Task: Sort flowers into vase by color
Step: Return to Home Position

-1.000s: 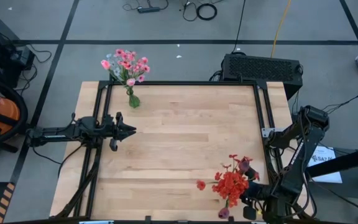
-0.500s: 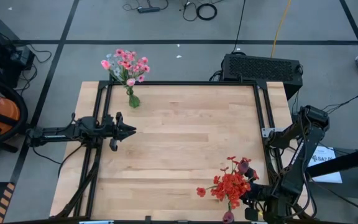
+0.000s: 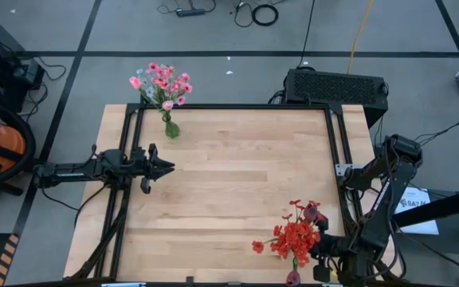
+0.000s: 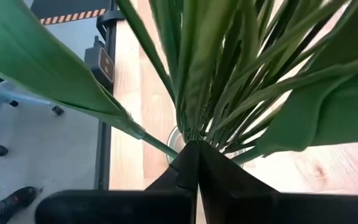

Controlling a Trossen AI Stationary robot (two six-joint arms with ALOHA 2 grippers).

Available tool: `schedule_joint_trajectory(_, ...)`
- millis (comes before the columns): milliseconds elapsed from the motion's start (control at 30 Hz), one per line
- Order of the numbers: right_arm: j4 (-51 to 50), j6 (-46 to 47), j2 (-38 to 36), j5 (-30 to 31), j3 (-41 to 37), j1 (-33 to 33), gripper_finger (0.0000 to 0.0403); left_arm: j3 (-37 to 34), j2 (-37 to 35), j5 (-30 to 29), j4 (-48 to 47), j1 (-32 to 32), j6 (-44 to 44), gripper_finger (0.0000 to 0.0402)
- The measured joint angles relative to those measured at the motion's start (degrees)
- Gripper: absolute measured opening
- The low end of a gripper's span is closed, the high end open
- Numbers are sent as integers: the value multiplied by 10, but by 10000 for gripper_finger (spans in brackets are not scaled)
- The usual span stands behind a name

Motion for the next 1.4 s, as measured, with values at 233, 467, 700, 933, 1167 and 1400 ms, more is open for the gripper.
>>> schedule_joint_trajectory(233, -3, -14, -36, 0, 0, 4, 1, 0, 0, 0, 0, 0, 0, 81)
schedule_joint_trajectory(467, -31, -14, -69, -57, 0, 22, 0, 0, 0, 0, 0, 0, 0, 81)
schedule_joint_trajectory(700, -83, 2, -85, -142, 0, 23, 0, 0, 0, 0, 0, 0, 0, 81)
schedule_joint_trajectory(933, -207, 89, -132, -223, 0, 23, 0, 0, 0, 0, 0, 0, 0, 81)
schedule_joint_trajectory(1167, -329, 63, -179, -222, 0, -21, 0, 0, 0, 0, 0, 0, 0, 81)
schedule_joint_trajectory(1400, -308, -122, -188, -222, 0, -165, 0, 0, 0, 0, 0, 0, 0, 81)
